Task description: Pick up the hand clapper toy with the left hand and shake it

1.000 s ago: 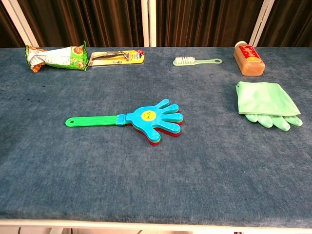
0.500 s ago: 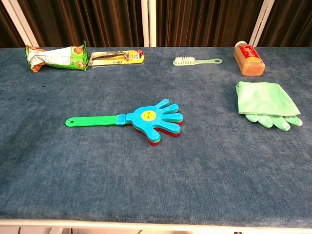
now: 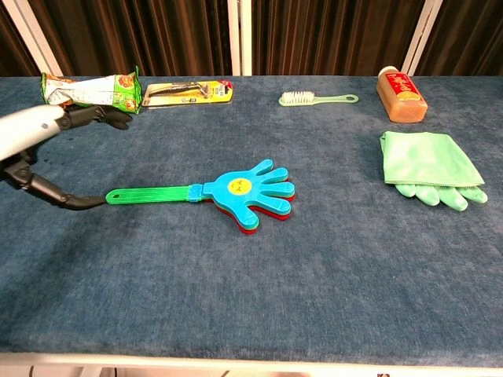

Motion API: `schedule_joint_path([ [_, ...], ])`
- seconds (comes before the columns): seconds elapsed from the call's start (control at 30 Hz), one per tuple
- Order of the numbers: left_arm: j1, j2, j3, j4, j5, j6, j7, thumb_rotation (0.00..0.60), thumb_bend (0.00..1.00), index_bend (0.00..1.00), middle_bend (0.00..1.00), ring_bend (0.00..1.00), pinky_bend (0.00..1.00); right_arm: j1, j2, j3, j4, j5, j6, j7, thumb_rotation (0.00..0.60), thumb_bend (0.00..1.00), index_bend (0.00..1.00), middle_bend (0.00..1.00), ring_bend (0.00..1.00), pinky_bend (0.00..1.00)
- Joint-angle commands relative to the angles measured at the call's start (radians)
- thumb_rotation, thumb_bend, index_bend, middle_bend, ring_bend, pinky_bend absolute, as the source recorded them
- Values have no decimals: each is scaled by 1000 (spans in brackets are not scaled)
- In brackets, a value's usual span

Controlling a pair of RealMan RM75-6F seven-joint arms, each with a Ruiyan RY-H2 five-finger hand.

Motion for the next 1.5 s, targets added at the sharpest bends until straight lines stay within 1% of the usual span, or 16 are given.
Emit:
schedule_joint_path([
  [0.03,-49,-41,-28,32,-72,-75,30,600,175,151,108,0,0,1,-1,2,5,6,-5,4,600,304,0,0,0,0],
  [0.2,-89,-79,-43,73,-121,-127,30,600,174,174,108,0,0,3,-3,6,14,20,-15,9,600,304,0,0,0,0],
  [0.4,-125,-125,-54,123,-176,-176,9,600,169,234,108,0,0,9,-6,8,22,28,-28,11,600,305,0,0,0,0],
  [0.6,-157,-152,-68,142,-211,-208,0,600,172,276,108,0,0,9,-9,8,29,35,-35,14,600,305,0,0,0,0],
  [0.93,-199,-183,-88,176,-313,-260,21,600,211,333,116,0,0,6,-6,10,38,41,-34,27,600,304,0,0,0,0],
  [1.03,-204,-185,-88,178,-328,-258,31,600,236,366,118,0,0,7,-8,10,42,42,-36,32,600,304,0,0,0,0],
  [1.23,-206,-191,-79,176,-336,-238,47,600,315,485,130,0,0,6,-10,10,47,44,-37,35,600,305,0,0,0,0],
  [1.4,-204,-198,-74,166,-304,-187,56,600,385,578,157,0,0,6,-10,10,46,44,-37,34,600,304,0,0,0,0],
  [1.5,-200,-199,-69,161,-265,-138,73,600,407,619,193,9,35,7,-10,10,45,43,-39,32,600,305,0,0,0,0],
])
